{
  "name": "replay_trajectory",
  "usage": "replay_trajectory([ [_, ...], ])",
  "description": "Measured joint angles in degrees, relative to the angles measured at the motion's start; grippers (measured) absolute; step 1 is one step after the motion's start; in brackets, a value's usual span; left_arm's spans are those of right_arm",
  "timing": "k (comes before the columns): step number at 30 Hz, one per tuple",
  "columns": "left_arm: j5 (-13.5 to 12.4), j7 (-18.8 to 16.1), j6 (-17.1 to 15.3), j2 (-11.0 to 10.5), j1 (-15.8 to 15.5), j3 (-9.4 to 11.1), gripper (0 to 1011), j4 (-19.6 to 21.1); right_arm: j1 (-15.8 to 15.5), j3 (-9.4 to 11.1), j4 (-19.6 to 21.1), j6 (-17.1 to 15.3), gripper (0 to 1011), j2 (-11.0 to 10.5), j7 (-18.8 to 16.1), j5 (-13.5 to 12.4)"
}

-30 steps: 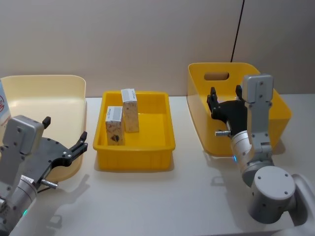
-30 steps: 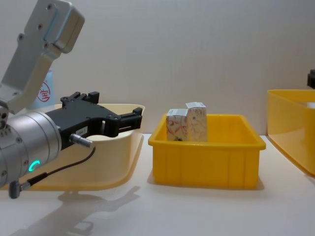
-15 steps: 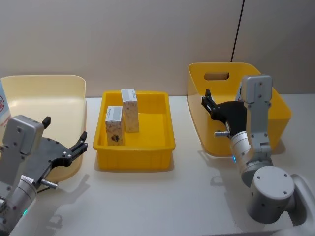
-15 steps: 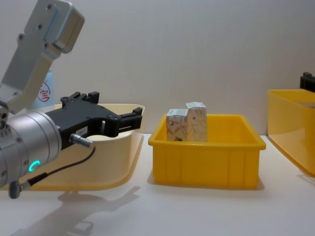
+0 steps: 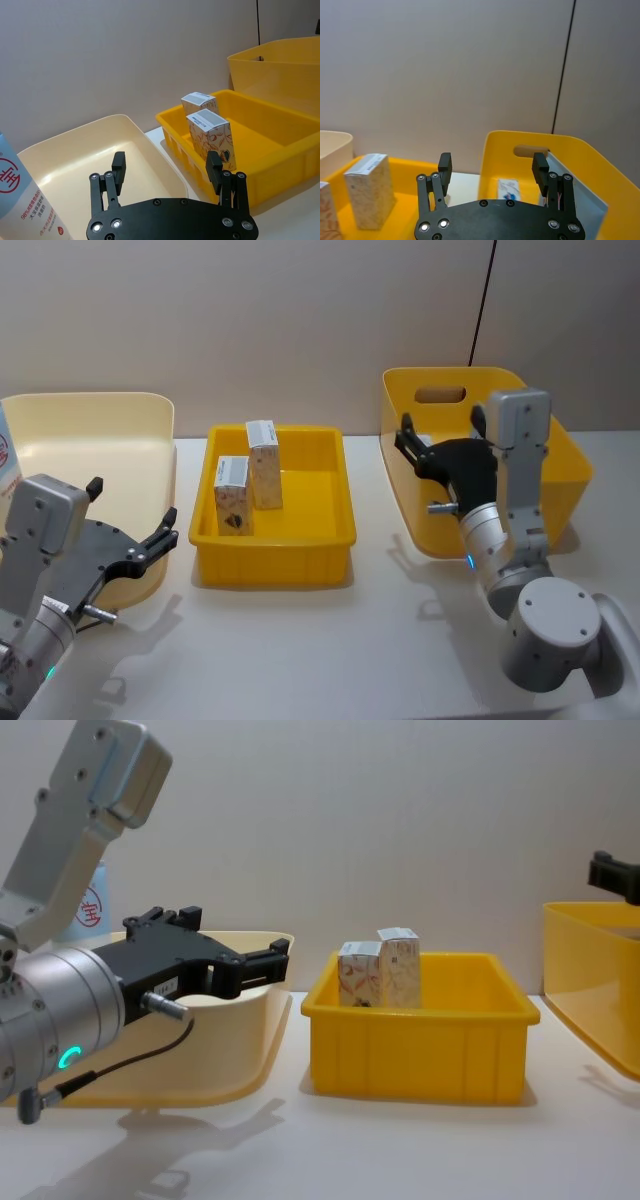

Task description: Bimanual collaborative sorting of washing and personal care products

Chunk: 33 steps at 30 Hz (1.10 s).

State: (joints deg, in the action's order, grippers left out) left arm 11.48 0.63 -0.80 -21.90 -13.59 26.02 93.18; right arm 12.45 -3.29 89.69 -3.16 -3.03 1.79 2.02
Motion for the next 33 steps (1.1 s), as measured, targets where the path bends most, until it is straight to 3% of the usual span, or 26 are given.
replay_trajectory([
  [13,0.0,0.0,0.0,0.0,0.0,0.0,1000,0.0,0.3,-1.1,-0.5,2.9,1001,-0.9,-6.9,-4.2],
  [20,0.0,0.0,0.0,0.0,0.0,0.0,1000,0.0,0.2,-1.2,-0.4,3.0,1001,-1.1,-7.1,-4.5],
  [25,0.0,0.0,0.0,0.0,0.0,0.0,1000,0.0,-0.7,-1.8,0.4,3.0,1001,-2.1,-7.0,-5.5],
  [33,0.0,0.0,0.0,0.0,0.0,0.0,1000,0.0,-4.3,-4.1,3.6,2.4,1001,-6.2,-6.7,-9.2],
])
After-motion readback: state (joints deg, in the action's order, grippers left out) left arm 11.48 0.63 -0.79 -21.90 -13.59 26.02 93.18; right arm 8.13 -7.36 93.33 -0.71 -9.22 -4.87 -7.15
